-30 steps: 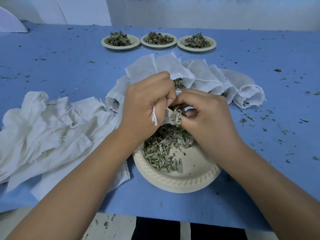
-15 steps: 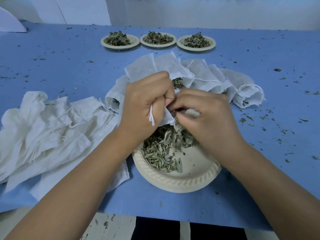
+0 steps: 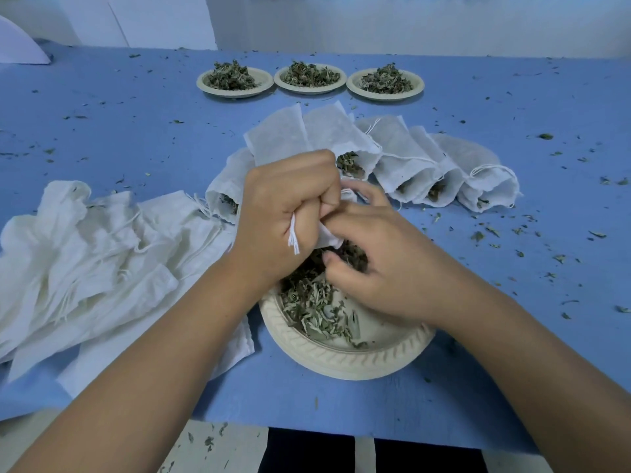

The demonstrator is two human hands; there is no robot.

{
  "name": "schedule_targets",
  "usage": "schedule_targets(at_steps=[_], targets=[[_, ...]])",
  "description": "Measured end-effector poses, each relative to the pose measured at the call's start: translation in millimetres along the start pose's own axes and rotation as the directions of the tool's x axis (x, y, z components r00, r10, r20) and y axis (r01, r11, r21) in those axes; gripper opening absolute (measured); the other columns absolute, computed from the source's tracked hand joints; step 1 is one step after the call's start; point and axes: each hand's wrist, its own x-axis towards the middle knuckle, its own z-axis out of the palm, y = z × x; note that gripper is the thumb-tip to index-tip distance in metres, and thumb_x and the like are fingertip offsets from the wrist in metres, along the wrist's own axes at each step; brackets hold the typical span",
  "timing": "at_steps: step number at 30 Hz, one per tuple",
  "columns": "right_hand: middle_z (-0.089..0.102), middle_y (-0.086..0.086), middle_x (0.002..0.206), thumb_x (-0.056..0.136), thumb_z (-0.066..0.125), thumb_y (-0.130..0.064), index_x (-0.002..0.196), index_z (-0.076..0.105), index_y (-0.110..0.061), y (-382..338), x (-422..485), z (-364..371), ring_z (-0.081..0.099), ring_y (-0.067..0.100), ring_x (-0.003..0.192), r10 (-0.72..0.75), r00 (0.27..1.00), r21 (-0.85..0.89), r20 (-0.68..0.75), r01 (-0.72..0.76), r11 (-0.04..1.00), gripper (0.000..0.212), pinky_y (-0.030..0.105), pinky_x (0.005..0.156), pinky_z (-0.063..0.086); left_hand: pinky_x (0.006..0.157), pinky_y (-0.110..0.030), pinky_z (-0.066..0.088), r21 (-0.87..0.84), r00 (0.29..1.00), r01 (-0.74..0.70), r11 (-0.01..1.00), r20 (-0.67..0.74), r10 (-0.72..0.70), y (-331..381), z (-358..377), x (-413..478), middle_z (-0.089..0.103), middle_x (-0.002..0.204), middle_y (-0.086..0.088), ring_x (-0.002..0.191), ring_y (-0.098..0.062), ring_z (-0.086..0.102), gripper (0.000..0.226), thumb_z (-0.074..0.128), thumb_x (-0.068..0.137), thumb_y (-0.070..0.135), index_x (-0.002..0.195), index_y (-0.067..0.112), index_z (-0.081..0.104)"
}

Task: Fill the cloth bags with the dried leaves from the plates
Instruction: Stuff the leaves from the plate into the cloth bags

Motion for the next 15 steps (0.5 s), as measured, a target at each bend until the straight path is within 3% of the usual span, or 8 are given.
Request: schedule_targets(at_steps=[3,5,6,8,12,13,15], targets=[[0.057,-0.035,0.088,0.082,0.053,-0.011,0.101,0.066,-0.012,3.9,-1.5,-12.5,0.056,-0.009,0.085,-0.042,0.984,0.053,-0.175,0.052,0.997,0.023,0.040,0.115,0.023,0.056,-0.015,0.020,-0.002,0.998,0.027,1.000,-0.054,-0.027,-1.8,-1.5,0.9,0.029,0.059,0.003,0.055,-0.009,0.024,0.028,0.031,0.067,-0.008,0.066,0.020,0.036],[0.068,-0.015,0.096,0.084,0.050,-0.013,0.095,0.070,-0.006,7.4,-3.4,-19.0,0.064,0.004,0.089,-0.106,0.940,-0.019,-0.324,0.106,0.994,0.024,0.043,0.108,0.031,0.054,-0.018,0.021,-0.008,0.994,0.051,0.999,-0.100,-0.051,-2.8,-2.6,1.3,0.030,0.058,0.001,0.053,-0.010,0.025,0.027,0.031,0.068,-0.007,0.066,0.019,0.037],[0.071,-0.003,0.091,0.085,0.048,-0.013,0.090,0.071,-0.004,8.2,-4.4,-20.1,0.066,0.012,0.085,-0.141,0.916,-0.059,-0.377,0.128,0.990,0.025,0.043,0.105,0.034,0.054,-0.019,0.021,-0.014,0.992,0.054,0.998,-0.111,-0.055,-2.6,-2.8,1.3,0.030,0.057,0.001,0.053,-0.011,0.025,0.027,0.031,0.068,-0.007,0.065,0.019,0.037],[0.071,0.003,0.080,0.087,0.046,-0.013,0.082,0.072,-0.002,5.0,-4.7,-18.0,0.066,0.017,0.076,-0.188,0.915,-0.100,-0.358,0.162,0.982,0.029,0.043,0.104,0.035,0.052,-0.023,0.021,-0.032,0.995,0.036,0.999,-0.097,-0.039,-1.0,-2.0,0.1,0.030,0.057,0.000,0.052,-0.014,0.026,0.027,0.032,0.068,-0.007,0.064,0.019,0.037],[0.067,-0.003,0.092,0.094,0.042,-0.030,0.092,0.067,-0.009,1.2,-1.2,-4.8,0.061,0.011,0.091,-0.103,0.993,-0.050,-0.062,0.100,0.994,0.033,0.044,0.113,0.024,0.053,-0.022,0.021,-0.049,0.997,0.045,0.998,-0.053,-0.048,-0.7,-0.7,-1.2,0.028,0.059,0.004,0.052,-0.013,0.025,0.027,0.032,0.066,-0.007,0.065,0.020,0.036],[0.068,-0.004,0.096,0.095,0.043,-0.031,0.095,0.068,-0.010,2.8,-1.1,-6.8,0.061,0.010,0.095,-0.074,0.993,-0.010,-0.088,0.074,0.997,0.033,0.042,0.113,0.024,0.053,-0.021,0.021,-0.053,0.994,0.068,0.996,-0.077,-0.072,-2.0,-1.2,-0.6,0.028,0.058,0.005,0.052,-0.012,0.026,0.028,0.032,0.066,-0.008,0.065,0.020,0.036],[0.072,-0.004,0.094,0.095,0.048,-0.025,0.091,0.072,-0.009,5.2,-2.1,-15.4,0.064,0.010,0.093,-0.016,0.959,0.093,-0.284,0.044,0.995,0.029,0.039,0.107,0.031,0.054,-0.020,0.021,-0.037,0.979,0.121,0.992,-0.163,-0.126,-5.4,-3.4,0.8,0.029,0.056,0.004,0.053,-0.009,0.027,0.031,0.032,0.064,-0.011,0.063,0.019,0.037]])
